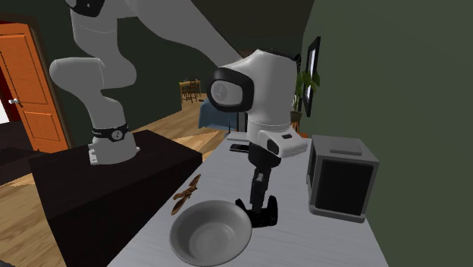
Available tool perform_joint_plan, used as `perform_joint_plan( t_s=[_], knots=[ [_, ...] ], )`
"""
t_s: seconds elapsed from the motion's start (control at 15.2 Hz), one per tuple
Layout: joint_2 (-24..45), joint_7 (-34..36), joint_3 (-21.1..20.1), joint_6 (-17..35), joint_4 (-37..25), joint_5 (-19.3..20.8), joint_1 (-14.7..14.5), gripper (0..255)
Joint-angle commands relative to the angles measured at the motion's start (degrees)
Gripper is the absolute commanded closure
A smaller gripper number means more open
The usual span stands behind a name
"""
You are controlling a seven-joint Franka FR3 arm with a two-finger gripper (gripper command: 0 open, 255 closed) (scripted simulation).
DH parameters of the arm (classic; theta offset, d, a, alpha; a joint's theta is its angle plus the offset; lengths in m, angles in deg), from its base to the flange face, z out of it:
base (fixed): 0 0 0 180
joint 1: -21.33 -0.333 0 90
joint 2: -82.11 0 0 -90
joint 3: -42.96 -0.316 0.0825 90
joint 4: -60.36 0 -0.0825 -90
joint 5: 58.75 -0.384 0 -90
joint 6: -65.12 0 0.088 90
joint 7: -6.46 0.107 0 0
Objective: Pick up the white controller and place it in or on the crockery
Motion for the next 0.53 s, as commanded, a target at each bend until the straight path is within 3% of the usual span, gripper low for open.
perform_joint_plan(
  t_s=[0.0,0.46],
  knots=[
    [2.87,-16.91,-2.71,-3.85,-4.05,1.13,4.51,0],
    [6.02,-17.84,-2.34,-1.18,-4.18,2.22,4.43,0]
  ],
)
